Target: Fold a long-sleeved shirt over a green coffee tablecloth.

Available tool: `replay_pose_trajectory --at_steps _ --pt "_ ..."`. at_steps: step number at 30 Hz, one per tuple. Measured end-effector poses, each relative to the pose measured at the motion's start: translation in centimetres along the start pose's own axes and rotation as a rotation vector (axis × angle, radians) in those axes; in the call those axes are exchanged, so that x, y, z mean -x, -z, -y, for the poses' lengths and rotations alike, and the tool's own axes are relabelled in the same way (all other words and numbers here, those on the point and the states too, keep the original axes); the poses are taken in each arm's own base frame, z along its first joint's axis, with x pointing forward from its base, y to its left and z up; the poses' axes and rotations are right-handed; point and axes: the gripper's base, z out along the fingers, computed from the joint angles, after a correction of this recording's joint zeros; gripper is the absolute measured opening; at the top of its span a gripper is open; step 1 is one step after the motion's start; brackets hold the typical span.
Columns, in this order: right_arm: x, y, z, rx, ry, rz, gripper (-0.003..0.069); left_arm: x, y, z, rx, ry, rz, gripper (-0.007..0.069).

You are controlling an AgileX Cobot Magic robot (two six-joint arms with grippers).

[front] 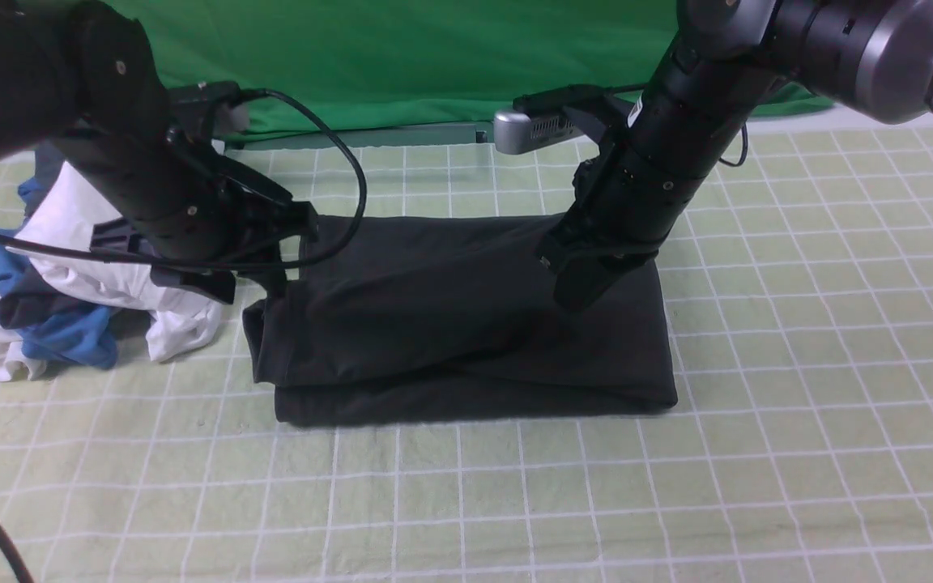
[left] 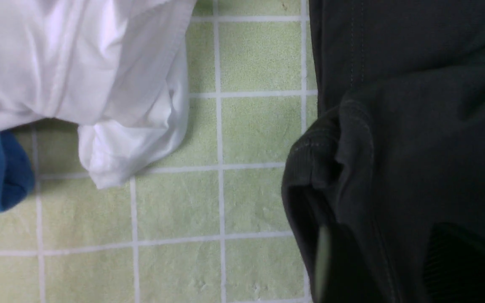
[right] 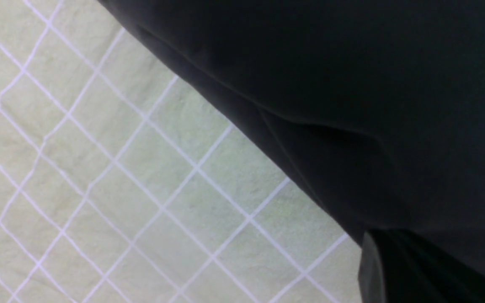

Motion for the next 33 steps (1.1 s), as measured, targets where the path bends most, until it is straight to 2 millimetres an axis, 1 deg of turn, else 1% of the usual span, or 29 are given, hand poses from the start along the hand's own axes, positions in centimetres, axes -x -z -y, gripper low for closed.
replay_pose_trajectory --at_steps 1,2,3,5,7,9,11,12,14,15,16,17,18,19,21,25,26,28,33 --pt "0.0 0.0 0.0 -0.001 0.000 0.003 0.0002 0.2 -1.0 0.0 0.001 0.006 -0.009 0.0500" --pt "0.0 0.0 0.0 -0.002 0.000 0.005 0.0002 0.2 -1.1 0.0 0.001 0.008 -0.011 0.0524" --pt "0.1 0.0 0.0 -0.002 0.000 0.006 0.0002 0.3 -2.1 -0.1 0.004 0.010 -0.025 0.0608" --pt "0.1 0.0 0.0 -0.002 0.001 0.006 0.0001 0.3 -3.4 -0.2 0.009 0.013 -0.045 0.0662" --pt "0.1 0.0 0.0 -0.002 0.001 0.007 0.0001 0.3 -4.5 -0.2 0.013 0.016 -0.059 0.0682" --pt "0.1 0.0 0.0 -0.002 0.001 0.007 0.0001 0.3 -5.1 -0.3 0.016 0.018 -0.068 0.0683" --pt "0.1 0.0 0.0 -0.002 0.001 0.007 0.0001 0.4 -5.3 -0.3 0.015 0.018 -0.069 0.0636" --pt "0.1 0.0 0.0 -0.002 0.001 0.007 0.0001 0.4 -5.3 -0.3 0.014 0.019 -0.067 0.0595" --pt "0.1 0.0 0.0 -0.002 0.001 0.007 0.0001 0.5 -5.3 -0.2 0.009 0.015 -0.054 0.0466" --pt "0.1 0.0 0.0 -0.003 0.001 0.007 0.0001 0.5 -5.3 -0.2 0.008 0.011 -0.052 0.0414" --pt "0.1 0.0 0.0 -0.003 0.001 0.007 0.0001 0.5 -5.3 -0.2 0.006 -0.005 -0.048 0.0338" --pt "0.1 0.0 0.0 -0.003 0.000 0.008 0.0001 0.6 -5.3 -0.1 -0.005 -0.037 -0.041 0.0165" --pt "0.1 0.0 0.0 -0.003 0.000 0.008 0.0001 0.6 -5.3 0.0 -0.016 -0.058 -0.037 0.0102" --pt "0.1 0.0 0.0 -0.003 0.000 0.008 0.0001 0.7 -5.3 0.1 -0.026 -0.077 -0.034 0.0071" --pt "0.1 0.0 0.0 -0.003 0.000 0.008 0.0001 0.9 -5.1 0.2 -0.040 -0.100 -0.028 0.0043" --pt "0.1 0.0 0.0 -0.003 0.000 0.008 0.0001 1.9 -4.0 0.6 -0.050 -0.121 -0.012 0.0041" --pt "0.1 0.0 0.0 -0.003 0.000 0.008 0.0001 2.4 -3.3 0.8 -0.054 -0.125 0.002 0.0041" --pt "0.1 0.0 0.0 -0.003 0.000 0.008 0.0001 3.0 -2.8 1.0 -0.054 -0.137 0.020 0.0041" --pt "0.1 0.0 0.0 -0.004 0.000 0.011 0.0001 3.6 -2.7 0.9 -0.039 -0.139 0.084 0.0041"
